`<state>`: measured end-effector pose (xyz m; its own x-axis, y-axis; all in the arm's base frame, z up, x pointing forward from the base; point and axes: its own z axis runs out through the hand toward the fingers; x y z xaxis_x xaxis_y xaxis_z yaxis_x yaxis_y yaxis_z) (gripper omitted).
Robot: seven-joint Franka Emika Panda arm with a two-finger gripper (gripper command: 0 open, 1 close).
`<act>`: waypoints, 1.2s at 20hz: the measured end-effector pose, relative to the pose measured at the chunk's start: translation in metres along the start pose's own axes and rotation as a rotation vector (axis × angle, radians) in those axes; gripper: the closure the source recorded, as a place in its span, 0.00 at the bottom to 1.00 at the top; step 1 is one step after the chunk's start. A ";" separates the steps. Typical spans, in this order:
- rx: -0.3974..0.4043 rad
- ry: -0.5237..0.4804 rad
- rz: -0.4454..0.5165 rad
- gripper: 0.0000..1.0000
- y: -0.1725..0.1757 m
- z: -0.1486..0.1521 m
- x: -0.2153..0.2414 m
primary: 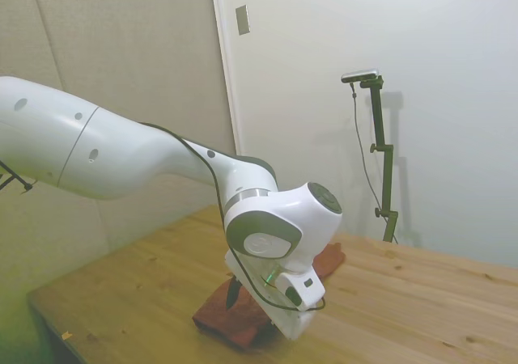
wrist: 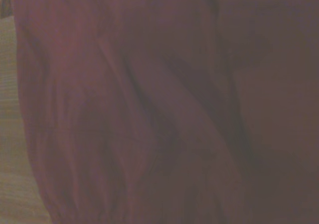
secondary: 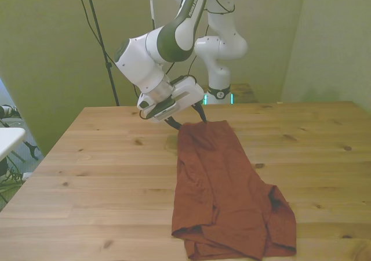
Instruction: Unfold the shorts
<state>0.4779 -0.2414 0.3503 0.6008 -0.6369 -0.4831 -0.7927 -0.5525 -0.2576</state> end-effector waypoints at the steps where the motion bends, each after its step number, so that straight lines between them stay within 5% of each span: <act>1: 0.000 -0.001 -0.001 1.00 0.000 0.000 0.000; 24: 0.016 0.021 -0.008 1.00 0.002 -0.014 -0.002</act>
<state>0.4762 -0.2484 0.3627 0.6089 -0.6439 -0.4633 -0.7894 -0.5491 -0.2744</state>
